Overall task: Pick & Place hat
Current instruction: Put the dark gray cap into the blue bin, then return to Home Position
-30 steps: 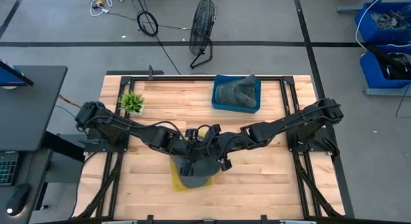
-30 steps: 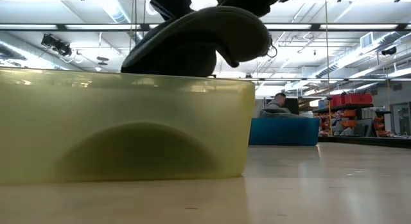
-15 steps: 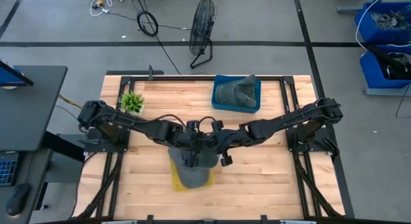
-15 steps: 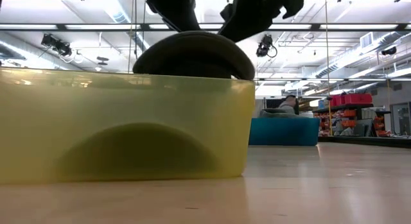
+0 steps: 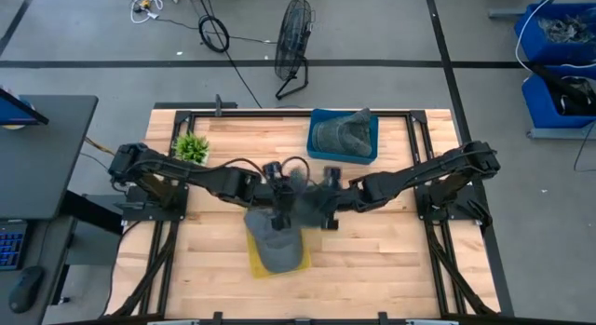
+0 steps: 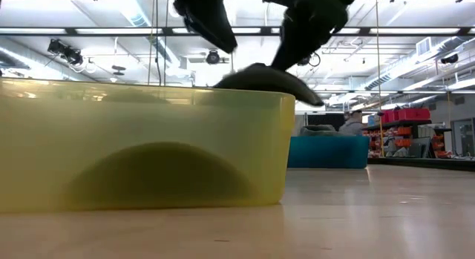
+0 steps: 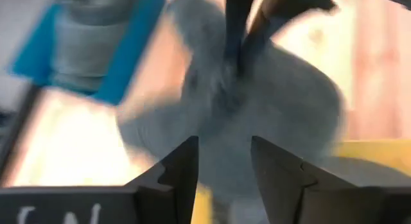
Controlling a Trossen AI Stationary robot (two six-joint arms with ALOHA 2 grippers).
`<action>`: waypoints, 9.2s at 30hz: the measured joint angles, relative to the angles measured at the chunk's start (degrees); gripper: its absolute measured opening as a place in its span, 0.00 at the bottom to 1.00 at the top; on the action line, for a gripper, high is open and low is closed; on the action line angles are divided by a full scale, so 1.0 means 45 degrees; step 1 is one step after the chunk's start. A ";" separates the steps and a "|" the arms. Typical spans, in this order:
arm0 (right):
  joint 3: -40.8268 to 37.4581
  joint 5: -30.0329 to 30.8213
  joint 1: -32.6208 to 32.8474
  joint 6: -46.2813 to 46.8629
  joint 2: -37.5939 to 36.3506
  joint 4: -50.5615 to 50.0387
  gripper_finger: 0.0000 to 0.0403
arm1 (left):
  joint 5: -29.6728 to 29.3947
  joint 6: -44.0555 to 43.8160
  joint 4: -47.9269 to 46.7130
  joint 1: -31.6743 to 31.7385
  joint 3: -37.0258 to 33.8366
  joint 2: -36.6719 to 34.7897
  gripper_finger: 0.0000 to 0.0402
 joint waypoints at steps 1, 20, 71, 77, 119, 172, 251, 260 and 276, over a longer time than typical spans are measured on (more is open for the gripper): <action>-0.0003 0.0693 -0.0046 0.0191 -0.0207 -0.0483 0.01 | -0.0450 -0.0248 -0.0227 -0.0068 0.0000 -0.0200 0.37; -0.1233 0.6636 -0.5131 0.7884 -0.2480 -0.2849 0.01 | -0.3439 -0.1213 -0.0614 -0.0907 0.0005 -0.2231 0.36; -0.1499 0.2371 -0.7166 0.3660 -0.3016 0.0487 0.33 | -0.3541 -0.2878 -0.2049 -0.0912 -0.0015 -0.2226 0.36; -0.1809 0.3817 -0.7819 0.1438 -0.2719 0.1752 0.27 | -0.3541 -0.2874 -0.2044 -0.0912 -0.0015 -0.2226 0.36; -0.1484 0.0527 -0.5805 -0.0070 -0.7475 -0.1614 0.04 | -0.5131 -0.3817 -0.3954 -0.1004 -0.0033 -0.4055 0.36; -1.5186 -0.5432 -0.1951 -0.1734 -1.9286 0.8675 0.03 | -0.2159 0.3926 0.6381 -0.3549 -1.5458 -2.0885 0.36; -1.5292 -0.5023 -0.1966 0.0685 -1.9238 0.6952 0.03 | -0.0612 0.2804 0.9253 -0.3549 -1.7651 -2.0557 0.36; -1.5288 -0.5023 -0.1966 0.0685 -1.9238 0.6952 0.03 | -0.0612 0.2804 0.9253 -0.3549 -1.7651 -2.0557 0.36; -1.5288 -0.5022 -0.1962 0.0685 -1.9234 0.6956 0.03 | -0.0611 0.2804 0.9253 -0.3549 -1.7651 -2.0556 0.36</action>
